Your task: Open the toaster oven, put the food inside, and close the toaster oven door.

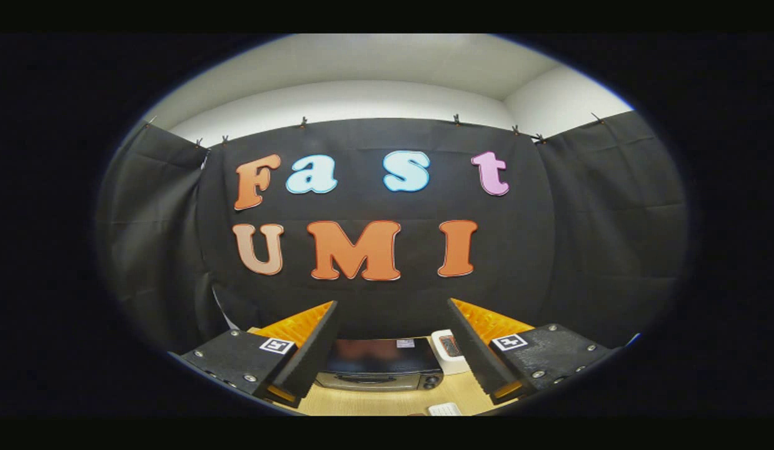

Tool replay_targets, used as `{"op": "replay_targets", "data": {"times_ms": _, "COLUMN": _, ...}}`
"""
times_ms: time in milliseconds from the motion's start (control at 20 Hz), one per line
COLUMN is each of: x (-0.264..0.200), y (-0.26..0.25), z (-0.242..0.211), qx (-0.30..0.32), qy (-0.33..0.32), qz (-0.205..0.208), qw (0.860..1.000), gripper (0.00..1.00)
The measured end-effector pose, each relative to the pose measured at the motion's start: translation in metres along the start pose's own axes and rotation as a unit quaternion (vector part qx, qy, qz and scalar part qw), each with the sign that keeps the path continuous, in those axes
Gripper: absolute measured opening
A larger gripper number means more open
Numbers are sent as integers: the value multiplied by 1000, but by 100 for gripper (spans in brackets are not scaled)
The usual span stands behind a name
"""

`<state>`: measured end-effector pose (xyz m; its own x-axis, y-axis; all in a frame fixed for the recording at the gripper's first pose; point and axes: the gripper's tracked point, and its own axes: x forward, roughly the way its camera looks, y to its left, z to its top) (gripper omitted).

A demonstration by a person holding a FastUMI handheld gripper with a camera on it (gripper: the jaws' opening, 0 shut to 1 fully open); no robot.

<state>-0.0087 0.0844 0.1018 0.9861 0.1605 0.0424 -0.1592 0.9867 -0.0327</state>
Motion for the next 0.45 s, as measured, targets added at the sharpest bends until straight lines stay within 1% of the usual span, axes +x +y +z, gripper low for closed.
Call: {"op": "replay_targets", "data": {"times_ms": 450, "x": 1, "y": 2, "z": -1, "qx": -3, "qy": -3, "qz": 0, "qw": 1000, "gripper": 99}}
